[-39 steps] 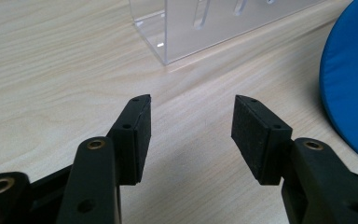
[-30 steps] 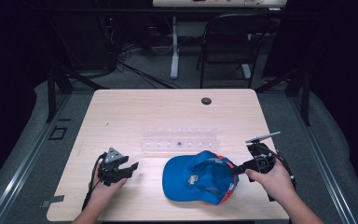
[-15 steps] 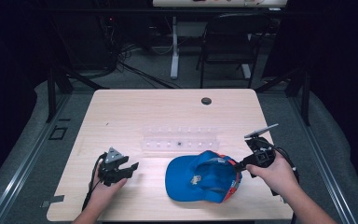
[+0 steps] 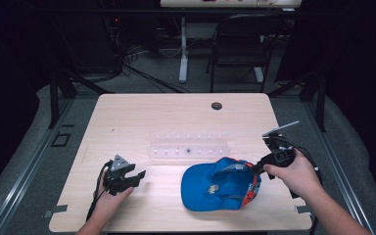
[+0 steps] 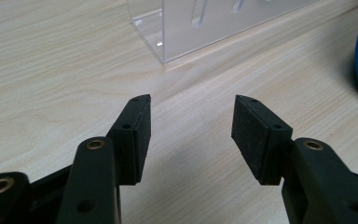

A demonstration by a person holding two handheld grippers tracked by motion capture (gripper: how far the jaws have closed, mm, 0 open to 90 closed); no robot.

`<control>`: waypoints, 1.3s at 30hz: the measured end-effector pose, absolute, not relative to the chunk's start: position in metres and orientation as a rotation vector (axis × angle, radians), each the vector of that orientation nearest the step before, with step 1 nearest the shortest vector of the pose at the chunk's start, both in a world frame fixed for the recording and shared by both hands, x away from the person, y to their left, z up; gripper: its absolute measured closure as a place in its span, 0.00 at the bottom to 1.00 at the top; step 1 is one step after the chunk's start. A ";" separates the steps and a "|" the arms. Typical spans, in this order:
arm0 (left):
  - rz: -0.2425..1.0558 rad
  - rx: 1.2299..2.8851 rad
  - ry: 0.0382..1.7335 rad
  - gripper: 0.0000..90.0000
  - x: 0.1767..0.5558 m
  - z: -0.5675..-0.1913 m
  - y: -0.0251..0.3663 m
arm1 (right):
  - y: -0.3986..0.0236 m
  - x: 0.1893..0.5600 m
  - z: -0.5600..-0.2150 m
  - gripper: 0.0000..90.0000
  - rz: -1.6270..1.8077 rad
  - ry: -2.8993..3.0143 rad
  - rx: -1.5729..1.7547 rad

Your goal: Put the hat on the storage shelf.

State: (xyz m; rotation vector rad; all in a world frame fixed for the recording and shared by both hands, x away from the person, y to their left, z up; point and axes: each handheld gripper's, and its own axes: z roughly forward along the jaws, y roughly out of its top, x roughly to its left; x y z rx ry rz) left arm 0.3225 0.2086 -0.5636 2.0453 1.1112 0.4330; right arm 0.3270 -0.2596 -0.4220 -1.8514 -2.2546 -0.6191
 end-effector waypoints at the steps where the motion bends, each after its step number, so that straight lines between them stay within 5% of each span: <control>1: 0.433 2.045 1.111 0.53 0.322 -0.564 0.209 | -0.260 0.328 -0.419 0.87 -0.610 -2.259 -1.844; 39: 0.431 2.047 1.110 0.53 0.322 -0.564 0.207 | -0.239 0.343 -0.352 0.87 -0.536 -2.291 -1.882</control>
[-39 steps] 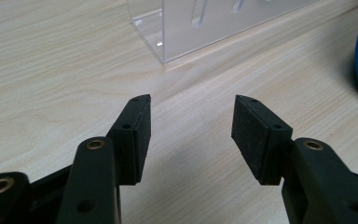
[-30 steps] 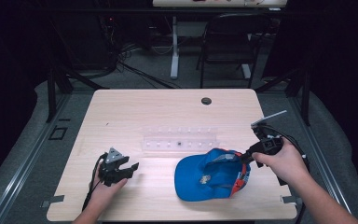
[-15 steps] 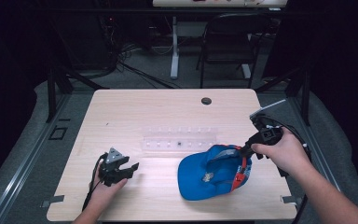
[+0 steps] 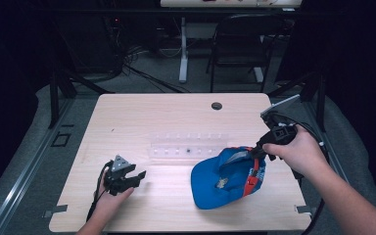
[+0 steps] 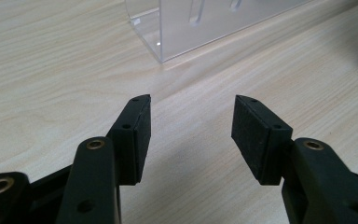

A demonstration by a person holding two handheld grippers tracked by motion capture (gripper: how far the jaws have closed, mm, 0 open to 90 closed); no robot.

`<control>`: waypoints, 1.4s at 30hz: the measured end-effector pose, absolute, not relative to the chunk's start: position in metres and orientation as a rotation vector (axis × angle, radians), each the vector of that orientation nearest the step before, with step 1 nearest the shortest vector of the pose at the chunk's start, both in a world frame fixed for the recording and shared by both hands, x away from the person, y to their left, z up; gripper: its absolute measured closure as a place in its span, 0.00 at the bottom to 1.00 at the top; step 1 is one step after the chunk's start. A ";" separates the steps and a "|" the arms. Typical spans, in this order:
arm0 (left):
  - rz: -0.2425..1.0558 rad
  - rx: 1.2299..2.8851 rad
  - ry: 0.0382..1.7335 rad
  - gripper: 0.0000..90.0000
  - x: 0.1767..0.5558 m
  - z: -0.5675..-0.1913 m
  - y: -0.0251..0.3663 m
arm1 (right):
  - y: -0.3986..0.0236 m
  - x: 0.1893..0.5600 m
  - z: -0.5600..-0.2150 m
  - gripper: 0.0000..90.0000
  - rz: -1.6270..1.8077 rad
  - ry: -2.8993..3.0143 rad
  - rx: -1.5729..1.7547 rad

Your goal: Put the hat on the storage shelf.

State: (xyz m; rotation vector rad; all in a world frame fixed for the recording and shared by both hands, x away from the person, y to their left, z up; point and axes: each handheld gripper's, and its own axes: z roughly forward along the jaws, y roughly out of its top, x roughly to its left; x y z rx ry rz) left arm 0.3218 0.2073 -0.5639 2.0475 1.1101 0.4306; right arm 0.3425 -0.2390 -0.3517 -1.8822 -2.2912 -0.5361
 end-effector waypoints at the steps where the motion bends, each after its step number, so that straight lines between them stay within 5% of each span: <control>1: 0.431 2.049 1.109 0.53 0.322 -0.564 0.207 | -0.238 0.343 -0.350 0.87 -0.543 -2.293 -1.888; 42: 0.418 2.060 1.103 0.53 0.322 -0.565 0.206 | -0.249 0.355 -0.292 0.87 -0.570 -2.195 -1.941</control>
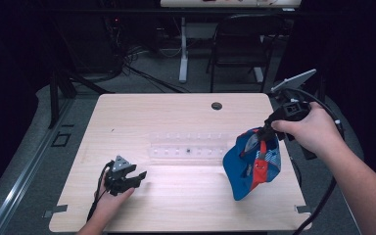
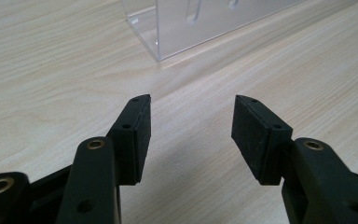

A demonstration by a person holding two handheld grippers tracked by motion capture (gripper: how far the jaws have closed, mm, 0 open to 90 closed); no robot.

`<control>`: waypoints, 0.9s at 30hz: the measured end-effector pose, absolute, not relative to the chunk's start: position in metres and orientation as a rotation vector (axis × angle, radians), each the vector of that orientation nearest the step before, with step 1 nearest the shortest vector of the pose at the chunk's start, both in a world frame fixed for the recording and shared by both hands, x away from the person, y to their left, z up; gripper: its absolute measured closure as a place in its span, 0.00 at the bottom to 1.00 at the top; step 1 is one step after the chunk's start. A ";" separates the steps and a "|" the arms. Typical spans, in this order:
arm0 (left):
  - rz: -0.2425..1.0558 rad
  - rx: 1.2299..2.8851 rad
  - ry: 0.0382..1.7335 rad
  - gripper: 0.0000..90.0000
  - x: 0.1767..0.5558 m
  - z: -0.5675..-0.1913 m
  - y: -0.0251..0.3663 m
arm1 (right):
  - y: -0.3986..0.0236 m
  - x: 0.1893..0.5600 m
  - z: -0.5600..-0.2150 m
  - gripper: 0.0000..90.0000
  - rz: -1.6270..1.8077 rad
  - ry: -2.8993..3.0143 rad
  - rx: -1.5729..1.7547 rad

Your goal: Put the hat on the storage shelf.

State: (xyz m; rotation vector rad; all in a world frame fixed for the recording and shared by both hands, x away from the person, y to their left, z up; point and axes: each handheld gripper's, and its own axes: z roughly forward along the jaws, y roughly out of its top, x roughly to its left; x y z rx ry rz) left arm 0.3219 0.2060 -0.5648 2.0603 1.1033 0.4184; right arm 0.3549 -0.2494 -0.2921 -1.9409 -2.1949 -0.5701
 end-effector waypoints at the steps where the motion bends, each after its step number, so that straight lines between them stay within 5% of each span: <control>1: 0.418 2.061 1.103 0.53 0.322 -0.565 0.206 | -0.252 0.356 -0.291 0.87 -0.584 -2.168 -1.950; 27: 0.422 2.072 1.095 0.53 0.322 -0.566 0.204 | -0.267 0.371 -0.278 0.87 -0.784 -1.927 -1.891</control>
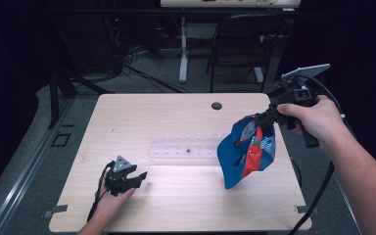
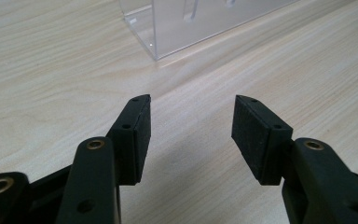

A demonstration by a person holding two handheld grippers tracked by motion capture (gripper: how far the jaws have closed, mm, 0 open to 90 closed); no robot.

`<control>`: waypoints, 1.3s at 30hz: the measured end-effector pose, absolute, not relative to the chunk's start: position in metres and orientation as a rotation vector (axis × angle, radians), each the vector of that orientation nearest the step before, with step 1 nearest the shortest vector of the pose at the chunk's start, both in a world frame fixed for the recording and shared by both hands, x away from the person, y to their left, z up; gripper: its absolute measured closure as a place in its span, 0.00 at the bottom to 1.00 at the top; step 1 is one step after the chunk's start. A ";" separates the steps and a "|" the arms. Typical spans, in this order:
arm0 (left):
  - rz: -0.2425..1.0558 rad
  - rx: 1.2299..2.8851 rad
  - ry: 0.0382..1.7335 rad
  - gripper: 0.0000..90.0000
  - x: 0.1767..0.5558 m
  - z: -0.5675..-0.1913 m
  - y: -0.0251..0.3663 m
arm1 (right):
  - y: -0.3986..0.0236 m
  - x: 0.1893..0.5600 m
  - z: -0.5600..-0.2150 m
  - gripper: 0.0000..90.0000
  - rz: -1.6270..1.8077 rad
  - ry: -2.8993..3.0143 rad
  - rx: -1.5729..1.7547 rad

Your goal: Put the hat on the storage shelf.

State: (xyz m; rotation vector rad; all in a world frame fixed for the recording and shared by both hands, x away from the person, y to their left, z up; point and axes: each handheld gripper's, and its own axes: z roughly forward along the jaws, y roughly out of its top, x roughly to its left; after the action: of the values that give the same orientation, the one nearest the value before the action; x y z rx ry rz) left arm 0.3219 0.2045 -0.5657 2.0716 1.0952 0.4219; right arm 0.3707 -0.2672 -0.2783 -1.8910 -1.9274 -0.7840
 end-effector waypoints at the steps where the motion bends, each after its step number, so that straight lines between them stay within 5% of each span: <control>1: 0.418 2.068 1.099 0.53 0.322 -0.566 0.204 | -0.266 0.372 -0.277 0.87 -0.801 -1.918 -1.895; 39: 0.391 2.087 1.071 0.53 0.321 -0.566 0.200 | -0.220 0.426 -0.237 0.87 -0.979 -1.895 -1.884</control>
State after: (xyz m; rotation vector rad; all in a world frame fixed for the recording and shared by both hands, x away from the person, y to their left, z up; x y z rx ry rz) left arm 0.3205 0.1997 -0.5655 2.0871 1.0710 0.3913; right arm 0.4261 -0.2202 -0.2374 -1.8840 -1.8954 -0.9795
